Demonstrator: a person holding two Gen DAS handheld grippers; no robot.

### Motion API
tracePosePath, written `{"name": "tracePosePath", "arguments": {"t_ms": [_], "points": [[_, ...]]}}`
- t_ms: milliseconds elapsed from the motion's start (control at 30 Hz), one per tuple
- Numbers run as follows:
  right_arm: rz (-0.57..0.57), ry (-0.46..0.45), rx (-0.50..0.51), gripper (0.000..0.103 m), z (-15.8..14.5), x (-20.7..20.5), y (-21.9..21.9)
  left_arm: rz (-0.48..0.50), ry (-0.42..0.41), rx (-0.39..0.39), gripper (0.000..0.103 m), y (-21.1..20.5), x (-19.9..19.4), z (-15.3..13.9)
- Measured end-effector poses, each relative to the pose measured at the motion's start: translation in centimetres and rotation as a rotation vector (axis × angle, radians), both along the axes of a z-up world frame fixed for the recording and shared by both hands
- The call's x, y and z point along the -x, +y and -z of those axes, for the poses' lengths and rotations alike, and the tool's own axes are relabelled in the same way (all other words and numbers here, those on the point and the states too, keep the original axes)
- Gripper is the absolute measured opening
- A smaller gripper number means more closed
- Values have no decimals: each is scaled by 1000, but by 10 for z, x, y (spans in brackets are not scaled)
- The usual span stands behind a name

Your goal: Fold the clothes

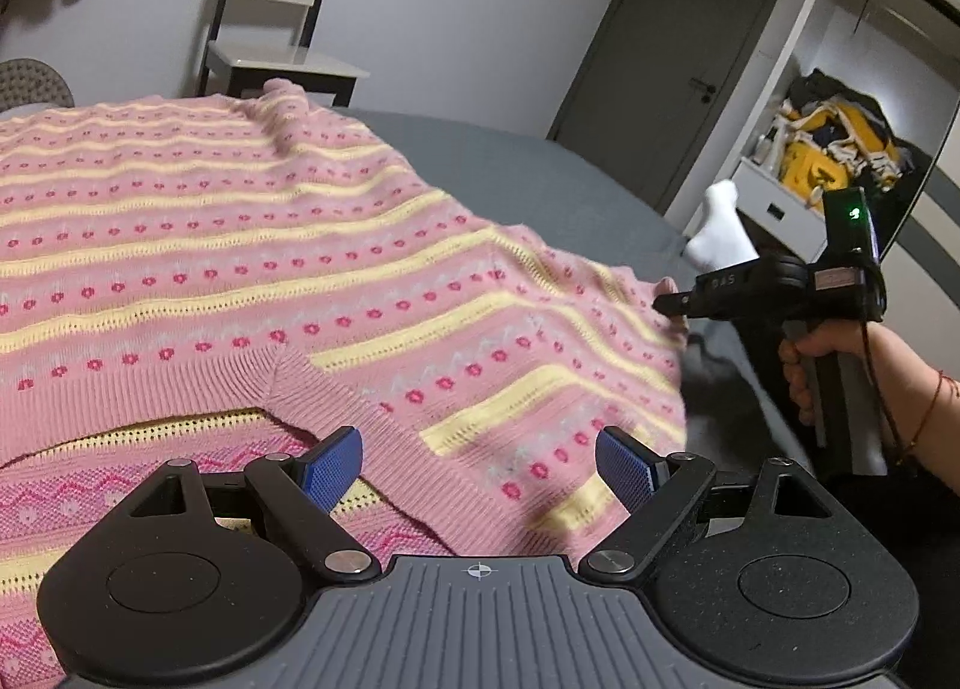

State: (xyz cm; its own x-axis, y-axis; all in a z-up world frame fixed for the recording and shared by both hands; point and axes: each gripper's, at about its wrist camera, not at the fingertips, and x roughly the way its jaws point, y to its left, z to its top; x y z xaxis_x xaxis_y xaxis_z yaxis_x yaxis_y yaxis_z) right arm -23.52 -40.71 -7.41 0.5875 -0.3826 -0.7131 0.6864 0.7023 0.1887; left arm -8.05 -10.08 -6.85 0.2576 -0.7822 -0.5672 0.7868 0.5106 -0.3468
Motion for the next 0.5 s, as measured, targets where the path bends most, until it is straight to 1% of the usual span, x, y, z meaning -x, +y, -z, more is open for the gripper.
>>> {"name": "tracePosePath", "arguments": {"t_ms": [100,167,300,367,500], "points": [[6,-7,2,5,-1,1,0,-1,2,-16,86,-1,1,2],[7,-19,34,5,-6,2,3,-3,4,-24,86,-1,1,4],[9,-76,159,5,-23,6,17,3,-8,-36,86,-2,2,4],[15,-52,174,5,-23,4,18,6,-13,-41,86,-3,2,4],[24,41,118,5,-3,-2,9,8,-20,-47,86,-3,3,4]]}}
